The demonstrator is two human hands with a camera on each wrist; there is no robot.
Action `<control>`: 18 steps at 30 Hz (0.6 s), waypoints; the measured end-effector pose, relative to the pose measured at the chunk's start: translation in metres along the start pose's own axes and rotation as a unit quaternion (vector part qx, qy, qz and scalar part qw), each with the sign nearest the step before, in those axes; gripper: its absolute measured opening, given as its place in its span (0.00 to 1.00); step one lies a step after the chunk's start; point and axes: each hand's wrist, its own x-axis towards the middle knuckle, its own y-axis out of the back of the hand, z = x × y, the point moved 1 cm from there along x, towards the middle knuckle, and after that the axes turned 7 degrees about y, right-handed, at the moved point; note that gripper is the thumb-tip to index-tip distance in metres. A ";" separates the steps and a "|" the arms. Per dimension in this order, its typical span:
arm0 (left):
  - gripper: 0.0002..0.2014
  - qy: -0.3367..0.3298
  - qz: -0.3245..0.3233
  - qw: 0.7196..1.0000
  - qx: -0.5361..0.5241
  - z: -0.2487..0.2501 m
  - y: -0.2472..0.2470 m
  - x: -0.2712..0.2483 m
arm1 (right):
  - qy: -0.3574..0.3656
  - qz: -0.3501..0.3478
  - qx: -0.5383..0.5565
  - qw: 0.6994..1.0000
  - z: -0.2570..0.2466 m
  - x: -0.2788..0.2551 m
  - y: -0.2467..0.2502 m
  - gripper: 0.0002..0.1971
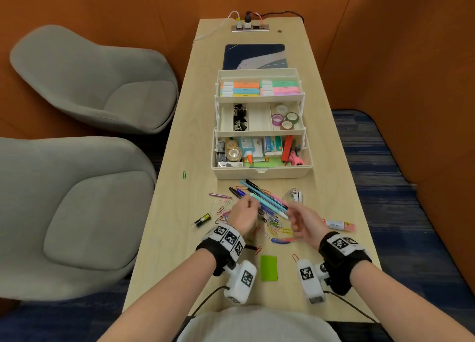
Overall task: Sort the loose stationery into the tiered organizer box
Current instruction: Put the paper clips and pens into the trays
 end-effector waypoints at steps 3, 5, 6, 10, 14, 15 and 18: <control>0.11 -0.112 0.012 0.968 0.224 -0.003 -0.003 -0.001 | 0.133 -0.008 -0.414 0.900 0.000 -0.001 -0.011 0.10; 0.13 -0.162 0.006 0.928 0.337 -0.006 -0.005 0.000 | 0.155 -0.023 -0.554 0.817 0.006 -0.005 -0.020 0.15; 0.16 -0.172 -0.003 0.913 0.370 -0.007 -0.006 0.000 | 0.160 -0.020 -0.589 0.792 0.009 -0.007 -0.023 0.17; 0.21 -0.174 -0.013 0.896 0.409 -0.013 -0.013 0.000 | 0.170 0.016 -0.606 0.777 0.012 -0.005 -0.028 0.17; 0.21 -0.165 -0.014 0.899 0.405 -0.012 -0.020 0.003 | 0.170 -0.015 -0.651 0.739 0.013 0.000 -0.033 0.15; 0.21 -0.164 -0.018 0.899 0.407 -0.010 -0.021 0.003 | 0.167 -0.026 -0.663 0.729 0.014 0.001 -0.034 0.15; 0.20 -0.164 -0.034 0.897 0.410 -0.007 -0.021 0.006 | 0.166 -0.042 -0.689 0.704 0.015 0.001 -0.035 0.14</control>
